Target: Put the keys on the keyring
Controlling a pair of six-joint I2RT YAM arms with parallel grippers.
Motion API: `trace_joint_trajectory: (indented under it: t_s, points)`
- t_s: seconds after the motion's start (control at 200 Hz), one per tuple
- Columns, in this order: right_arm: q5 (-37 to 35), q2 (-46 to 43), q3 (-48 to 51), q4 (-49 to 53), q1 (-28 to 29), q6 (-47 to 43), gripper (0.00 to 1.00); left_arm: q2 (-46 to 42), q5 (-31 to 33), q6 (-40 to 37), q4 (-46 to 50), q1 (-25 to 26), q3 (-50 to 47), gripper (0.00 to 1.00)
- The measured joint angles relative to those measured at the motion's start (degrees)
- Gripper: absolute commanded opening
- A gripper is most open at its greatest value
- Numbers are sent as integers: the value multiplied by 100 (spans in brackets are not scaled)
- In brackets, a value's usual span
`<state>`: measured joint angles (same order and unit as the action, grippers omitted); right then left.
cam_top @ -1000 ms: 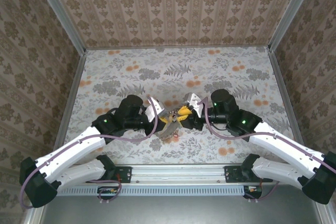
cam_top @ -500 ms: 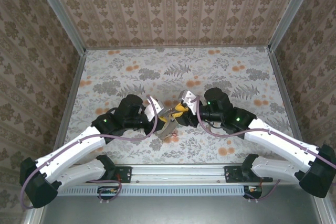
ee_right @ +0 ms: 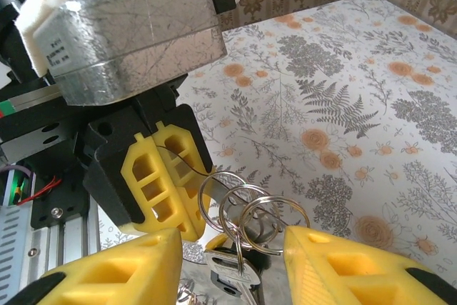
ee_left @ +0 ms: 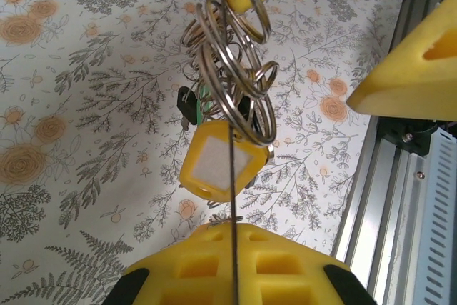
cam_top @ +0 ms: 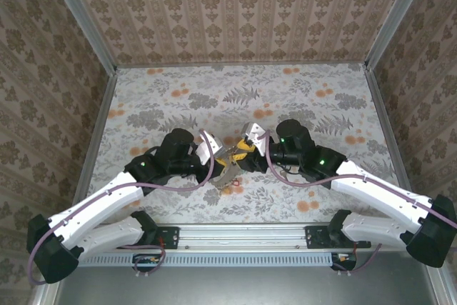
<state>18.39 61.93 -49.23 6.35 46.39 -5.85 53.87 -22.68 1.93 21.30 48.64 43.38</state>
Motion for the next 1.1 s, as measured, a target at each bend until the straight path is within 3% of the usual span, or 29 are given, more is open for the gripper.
trace_joint_trajectory:
  t_s: [0.39, 0.615, 0.875, 0.955, 1.1]
  points:
    - [-46, 83, -57, -7, 2, 22, 48, 0, 68, 61, -2, -4, 0, 0]
    - [-177, 109, -68, -22, 4, 74, 30, 0, 68, 61, 4, -4, 0, 0]
    - [-345, 256, -164, -50, 4, 151, 24, 0, 149, 85, 13, -33, 0, 0]
    - [-372, 256, -164, -50, 4, 151, 28, 0, 151, 85, 13, -33, 0, 0]
    - [-361, 216, -162, -48, 37, 142, 47, 0, 153, 87, 2, -33, 0, 0]
